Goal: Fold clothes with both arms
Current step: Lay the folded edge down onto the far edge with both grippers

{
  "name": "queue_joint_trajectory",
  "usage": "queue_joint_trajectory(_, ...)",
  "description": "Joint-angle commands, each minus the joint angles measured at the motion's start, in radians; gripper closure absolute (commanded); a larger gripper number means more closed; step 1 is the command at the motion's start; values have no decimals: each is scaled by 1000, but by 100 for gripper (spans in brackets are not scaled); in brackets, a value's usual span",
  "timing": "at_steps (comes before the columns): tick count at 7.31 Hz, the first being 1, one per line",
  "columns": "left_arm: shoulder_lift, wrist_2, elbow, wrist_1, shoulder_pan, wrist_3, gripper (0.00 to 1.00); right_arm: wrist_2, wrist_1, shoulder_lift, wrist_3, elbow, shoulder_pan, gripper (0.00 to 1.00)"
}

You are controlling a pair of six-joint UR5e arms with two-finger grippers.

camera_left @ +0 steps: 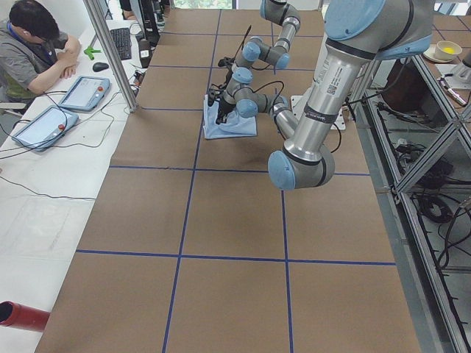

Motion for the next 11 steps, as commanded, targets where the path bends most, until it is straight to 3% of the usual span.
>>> queue_joint_trajectory(1, 0, -1, 0, 0, -20, 13, 100, 11, -1, 1, -20, -5, 13, 100)
queue_joint_trajectory(2, 1, -1, 2, -1, -22, 13, 100, 11, -1, -1, -27, -11, 13, 100)
queue_joint_trajectory(3, 0, -1, 2, -3, -22, 13, 96, 13, -3, -2, -70, -22, 13, 64)
queue_joint_trajectory(4, 3, 2, 2, -4, -22, 39, 1, 7, 3, 8, -189, -43, 10, 1)
queue_joint_trajectory(8, 18, -79, -27, -30, -53, 142, 0, 68, -3, -2, -397, 19, -27, 0)
queue_joint_trajectory(11, 21, -79, -32, -31, -53, 139, 0, 30, -6, 16, -489, -94, -24, 0)
